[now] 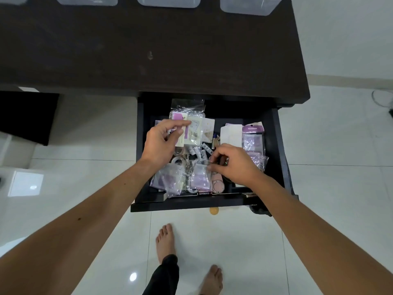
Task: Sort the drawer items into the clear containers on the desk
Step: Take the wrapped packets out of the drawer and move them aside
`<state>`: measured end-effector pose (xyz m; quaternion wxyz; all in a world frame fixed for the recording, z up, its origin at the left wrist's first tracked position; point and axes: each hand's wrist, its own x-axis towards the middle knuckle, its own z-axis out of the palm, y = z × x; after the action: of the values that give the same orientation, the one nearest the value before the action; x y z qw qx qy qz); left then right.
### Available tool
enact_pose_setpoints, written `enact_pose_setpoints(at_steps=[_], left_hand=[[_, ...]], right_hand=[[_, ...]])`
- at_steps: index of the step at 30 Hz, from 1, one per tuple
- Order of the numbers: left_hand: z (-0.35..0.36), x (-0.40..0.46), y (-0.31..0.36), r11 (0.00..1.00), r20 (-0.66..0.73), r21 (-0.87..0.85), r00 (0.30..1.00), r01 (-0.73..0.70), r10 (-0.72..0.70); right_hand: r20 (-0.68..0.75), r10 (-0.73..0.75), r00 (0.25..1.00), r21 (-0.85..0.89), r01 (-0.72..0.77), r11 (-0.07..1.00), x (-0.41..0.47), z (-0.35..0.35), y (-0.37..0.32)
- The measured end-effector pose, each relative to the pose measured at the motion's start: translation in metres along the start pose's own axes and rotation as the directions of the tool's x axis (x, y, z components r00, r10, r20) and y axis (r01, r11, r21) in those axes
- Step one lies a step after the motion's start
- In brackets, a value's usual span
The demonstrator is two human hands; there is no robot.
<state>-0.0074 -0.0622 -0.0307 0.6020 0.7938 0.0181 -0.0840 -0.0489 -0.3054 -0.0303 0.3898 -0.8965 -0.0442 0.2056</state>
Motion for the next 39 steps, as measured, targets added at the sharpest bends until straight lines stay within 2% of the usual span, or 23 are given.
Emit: enact_pose_setpoints(at_steps=[4, 7, 10, 16, 19, 23, 28, 30, 32, 34, 37, 39], left_hand=[[0.002, -0.001, 0.0, 1.0, 0.014, 0.023, 1.0, -0.01, 0.01], [0.002, -0.001, 0.001, 0.998, 0.015, 0.065, 1.0, -0.006, 0.005], [0.002, -0.001, 0.003, 0.998, 0.027, 0.065, 1.0, 0.003, -0.005], [0.006, -0.007, 0.009, 0.996, 0.228, -0.03, 0.97, 0.089, -0.08], [0.007, -0.01, 0.013, 0.983, 0.298, -0.085, 0.945, 0.166, -0.134], [0.008, -0.008, 0.014, 0.963, 0.283, -0.128, 0.94, 0.236, -0.192], [0.001, 0.001, 0.009, 0.971, 0.141, -0.146, 0.975, 0.19, -0.17], [0.0, 0.005, 0.007, 0.978, 0.083, -0.129, 0.984, 0.165, -0.155], [0.0, 0.008, 0.006, 0.982, 0.034, -0.122, 0.989, 0.146, -0.143], [0.001, 0.01, 0.005, 0.98, 0.006, -0.14, 0.99, 0.144, -0.144], [0.001, 0.011, 0.004, 0.981, 0.002, -0.142, 0.991, 0.133, -0.134], [0.001, 0.011, 0.003, 0.984, -0.004, -0.13, 0.992, 0.125, -0.126]], right_hand=[[-0.002, 0.097, 0.995, 0.169, -0.095, 0.981, -0.006, -0.009, -0.001], [-0.051, 0.118, 0.992, 0.318, -0.096, 0.943, -0.011, -0.02, -0.006], [-0.12, 0.113, 0.986, 0.385, -0.058, 0.921, -0.013, -0.029, -0.008], [-0.25, 0.13, 0.96, 0.443, -0.006, 0.897, -0.002, -0.036, -0.019], [-0.26, 0.13, 0.957, 0.449, 0.001, 0.894, 0.007, -0.03, -0.027], [-0.259, 0.153, 0.954, 0.488, -0.008, 0.873, 0.014, -0.019, -0.033], [-0.303, 0.192, 0.933, 0.432, -0.045, 0.901, 0.009, -0.008, -0.029], [-0.207, 0.175, 0.963, 0.385, -0.085, 0.919, 0.005, -0.007, -0.026], [-0.002, 0.137, 0.991, 0.31, -0.13, 0.942, 0.0, -0.004, -0.026], [0.145, 0.12, 0.982, 0.204, -0.148, 0.968, -0.003, 0.003, -0.025], [0.197, 0.071, 0.978, 0.068, -0.086, 0.994, -0.004, 0.012, -0.024], [0.195, 0.039, 0.98, 0.046, -0.049, 0.998, -0.003, 0.012, -0.022]])
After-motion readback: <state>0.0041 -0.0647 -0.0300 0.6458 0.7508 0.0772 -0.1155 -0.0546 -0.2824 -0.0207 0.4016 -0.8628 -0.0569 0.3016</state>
